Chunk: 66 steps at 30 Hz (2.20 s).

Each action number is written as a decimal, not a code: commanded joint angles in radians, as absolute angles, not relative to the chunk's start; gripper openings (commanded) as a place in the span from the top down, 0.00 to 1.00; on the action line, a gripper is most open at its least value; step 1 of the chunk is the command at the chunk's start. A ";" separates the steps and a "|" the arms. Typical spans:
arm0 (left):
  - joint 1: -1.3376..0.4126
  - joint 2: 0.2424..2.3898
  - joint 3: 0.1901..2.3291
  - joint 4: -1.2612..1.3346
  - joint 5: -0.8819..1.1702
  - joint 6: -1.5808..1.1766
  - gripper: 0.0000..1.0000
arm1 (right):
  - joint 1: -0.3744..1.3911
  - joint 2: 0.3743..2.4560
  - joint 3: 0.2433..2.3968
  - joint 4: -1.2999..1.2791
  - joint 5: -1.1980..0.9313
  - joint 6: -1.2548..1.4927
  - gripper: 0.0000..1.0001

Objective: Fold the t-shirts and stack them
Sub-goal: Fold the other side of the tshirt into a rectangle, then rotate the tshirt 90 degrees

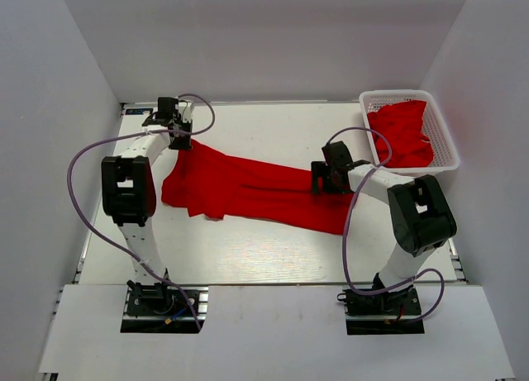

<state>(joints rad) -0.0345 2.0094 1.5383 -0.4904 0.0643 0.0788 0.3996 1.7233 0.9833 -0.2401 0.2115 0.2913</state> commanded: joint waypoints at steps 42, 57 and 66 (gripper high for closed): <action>-0.052 1.812 1.442 -0.606 0.075 -0.207 0.00 | 0.397 1.606 1.040 -0.299 0.204 0.229 0.10; -0.086 1.816 1.081 -0.469 0.103 -0.264 0.00 | 0.393 1.736 1.071 -0.287 0.221 0.281 0.10; -0.086 2.138 1.456 -0.572 0.043 -0.226 0.00 | 0.403 1.743 0.930 -0.282 0.048 0.292 0.10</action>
<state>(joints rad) -0.0849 1.9804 1.3605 -0.5510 0.0368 -0.2504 0.3996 1.7508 1.0183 -0.2619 0.1879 0.2829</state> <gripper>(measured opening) 0.991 0.904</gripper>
